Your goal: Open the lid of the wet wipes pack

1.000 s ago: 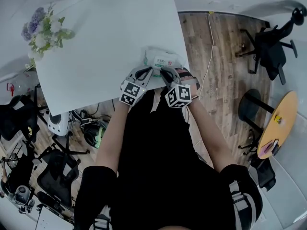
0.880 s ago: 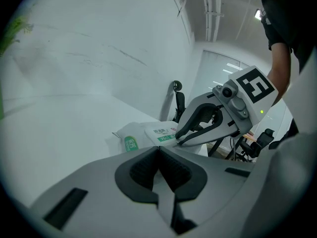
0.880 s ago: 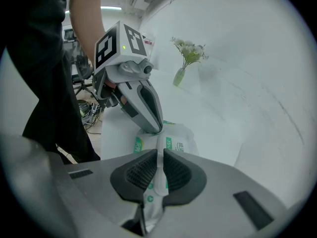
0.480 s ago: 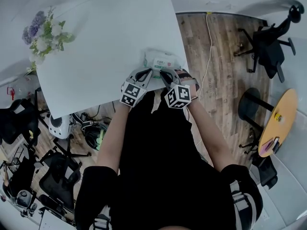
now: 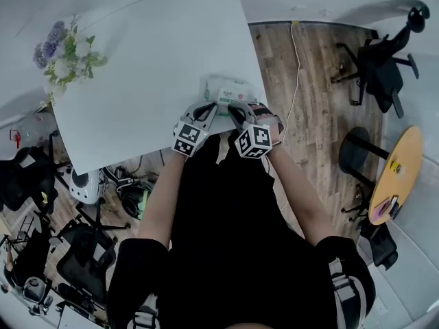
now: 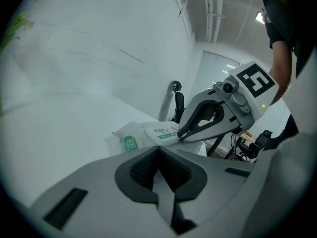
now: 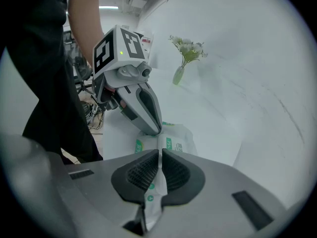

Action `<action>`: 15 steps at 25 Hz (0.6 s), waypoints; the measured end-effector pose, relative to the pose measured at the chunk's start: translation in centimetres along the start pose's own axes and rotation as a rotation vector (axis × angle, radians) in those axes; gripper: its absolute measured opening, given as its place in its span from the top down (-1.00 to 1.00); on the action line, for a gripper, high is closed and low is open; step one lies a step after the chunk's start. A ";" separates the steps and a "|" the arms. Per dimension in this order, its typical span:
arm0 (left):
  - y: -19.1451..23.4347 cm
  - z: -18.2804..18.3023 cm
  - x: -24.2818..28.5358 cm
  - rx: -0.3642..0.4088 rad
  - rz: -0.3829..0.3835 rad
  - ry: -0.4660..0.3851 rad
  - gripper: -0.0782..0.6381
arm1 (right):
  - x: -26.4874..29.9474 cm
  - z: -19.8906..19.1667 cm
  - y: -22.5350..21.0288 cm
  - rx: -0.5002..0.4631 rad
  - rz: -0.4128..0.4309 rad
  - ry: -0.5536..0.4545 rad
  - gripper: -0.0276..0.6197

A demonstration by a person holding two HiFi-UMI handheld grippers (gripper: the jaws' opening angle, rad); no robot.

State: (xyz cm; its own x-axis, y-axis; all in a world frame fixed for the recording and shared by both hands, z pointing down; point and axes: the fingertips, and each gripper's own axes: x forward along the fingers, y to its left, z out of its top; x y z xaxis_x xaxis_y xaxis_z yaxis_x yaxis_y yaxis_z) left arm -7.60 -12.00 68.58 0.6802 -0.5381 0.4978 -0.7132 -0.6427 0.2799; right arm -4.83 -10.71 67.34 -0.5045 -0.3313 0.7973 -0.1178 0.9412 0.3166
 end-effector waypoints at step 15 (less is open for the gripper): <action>0.1 0.0 -0.1 -0.011 -0.035 0.012 0.72 | -0.7 0.6 -0.7 0.055 -0.025 0.005 0.82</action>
State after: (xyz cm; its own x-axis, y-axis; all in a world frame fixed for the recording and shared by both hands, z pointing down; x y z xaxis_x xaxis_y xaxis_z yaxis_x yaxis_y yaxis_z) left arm -7.76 -11.97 68.54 0.7032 -0.5085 0.4969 -0.6904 -0.6554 0.3063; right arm -4.95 -11.09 66.26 -0.4965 -0.3553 0.7920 -0.1770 0.9347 0.3083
